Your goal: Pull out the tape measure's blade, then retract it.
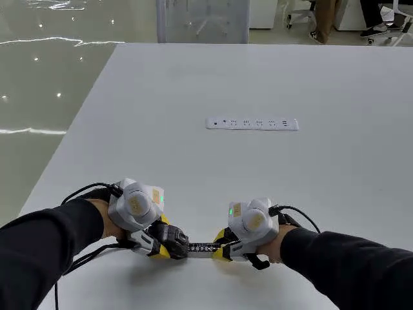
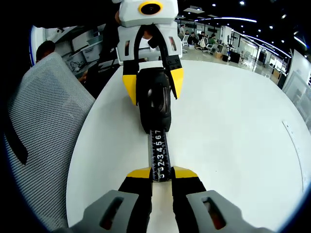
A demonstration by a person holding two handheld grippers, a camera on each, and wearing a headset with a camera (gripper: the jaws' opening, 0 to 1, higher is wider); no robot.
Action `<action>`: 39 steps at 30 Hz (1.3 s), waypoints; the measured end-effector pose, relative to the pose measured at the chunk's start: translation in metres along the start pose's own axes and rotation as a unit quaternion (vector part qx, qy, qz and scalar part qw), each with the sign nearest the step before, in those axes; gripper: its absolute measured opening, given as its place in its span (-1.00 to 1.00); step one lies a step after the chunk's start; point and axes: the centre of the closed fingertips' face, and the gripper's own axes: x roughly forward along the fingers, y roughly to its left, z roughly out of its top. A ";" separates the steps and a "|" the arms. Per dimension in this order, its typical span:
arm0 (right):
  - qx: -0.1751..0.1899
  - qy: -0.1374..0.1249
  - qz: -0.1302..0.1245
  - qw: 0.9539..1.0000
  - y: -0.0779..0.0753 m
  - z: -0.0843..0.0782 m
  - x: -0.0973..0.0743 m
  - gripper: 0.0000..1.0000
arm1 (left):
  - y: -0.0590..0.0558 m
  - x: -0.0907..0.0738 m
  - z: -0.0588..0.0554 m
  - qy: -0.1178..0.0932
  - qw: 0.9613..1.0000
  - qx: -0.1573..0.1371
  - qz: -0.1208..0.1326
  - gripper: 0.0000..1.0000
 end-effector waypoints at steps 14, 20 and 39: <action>0.003 0.012 -0.002 1.000 -0.002 -0.012 -0.010 -0.79 | 0.000 0.000 -0.001 0.000 1.000 -0.001 0.001 -0.34; 0.000 0.017 -0.001 1.000 -0.003 -0.016 -0.013 -0.79 | 0.000 0.000 -0.001 0.000 1.000 -0.001 0.002 -0.34; 0.005 0.022 -0.009 1.000 -0.004 -0.030 -0.025 -0.79 | 0.000 0.000 -0.001 0.004 1.000 0.001 0.002 -0.34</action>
